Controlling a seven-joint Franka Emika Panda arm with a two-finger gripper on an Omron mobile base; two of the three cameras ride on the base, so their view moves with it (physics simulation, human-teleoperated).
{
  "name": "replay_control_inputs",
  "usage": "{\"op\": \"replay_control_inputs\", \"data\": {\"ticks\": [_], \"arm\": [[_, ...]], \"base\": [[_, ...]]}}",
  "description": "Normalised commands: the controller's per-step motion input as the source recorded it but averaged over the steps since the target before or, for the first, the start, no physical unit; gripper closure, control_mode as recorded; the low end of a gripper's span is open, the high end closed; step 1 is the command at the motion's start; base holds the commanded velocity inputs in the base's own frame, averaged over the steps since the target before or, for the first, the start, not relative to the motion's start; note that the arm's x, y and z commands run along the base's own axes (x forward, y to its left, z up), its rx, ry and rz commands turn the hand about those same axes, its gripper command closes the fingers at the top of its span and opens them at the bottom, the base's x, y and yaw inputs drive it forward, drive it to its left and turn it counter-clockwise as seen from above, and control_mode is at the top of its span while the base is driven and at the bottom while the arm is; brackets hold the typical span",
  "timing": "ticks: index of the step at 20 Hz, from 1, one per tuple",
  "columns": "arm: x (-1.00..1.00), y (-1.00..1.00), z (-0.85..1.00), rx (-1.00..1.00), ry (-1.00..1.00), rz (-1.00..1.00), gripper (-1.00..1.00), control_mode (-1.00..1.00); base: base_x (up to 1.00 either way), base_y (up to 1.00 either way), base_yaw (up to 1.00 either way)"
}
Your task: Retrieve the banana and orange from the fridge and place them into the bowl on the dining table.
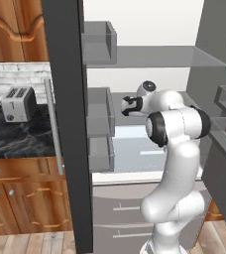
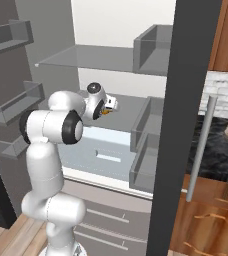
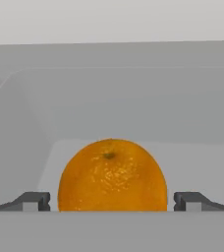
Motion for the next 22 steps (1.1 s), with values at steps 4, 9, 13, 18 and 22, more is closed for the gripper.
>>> {"op": "replay_control_inputs", "data": {"ticks": [4,9,13,18,22], "arm": [[0.33,0.00,-0.20,0.00,0.00,0.00,-1.00,-1.00],[0.08,0.00,-0.27,0.00,0.05,-0.01,1.00,-1.00],[0.00,0.00,-0.42,0.00,0.15,-0.02,1.00,-1.00],[-0.65,-0.19,0.02,0.00,-0.11,0.00,1.00,-1.00],[-1.00,-0.45,0.31,0.00,-0.24,0.00,1.00,-1.00]], "base": [[0.00,0.00,0.00],[0.00,0.00,0.00],[0.00,0.00,0.00],[0.00,0.00,0.00],[0.00,0.00,0.00]]}}
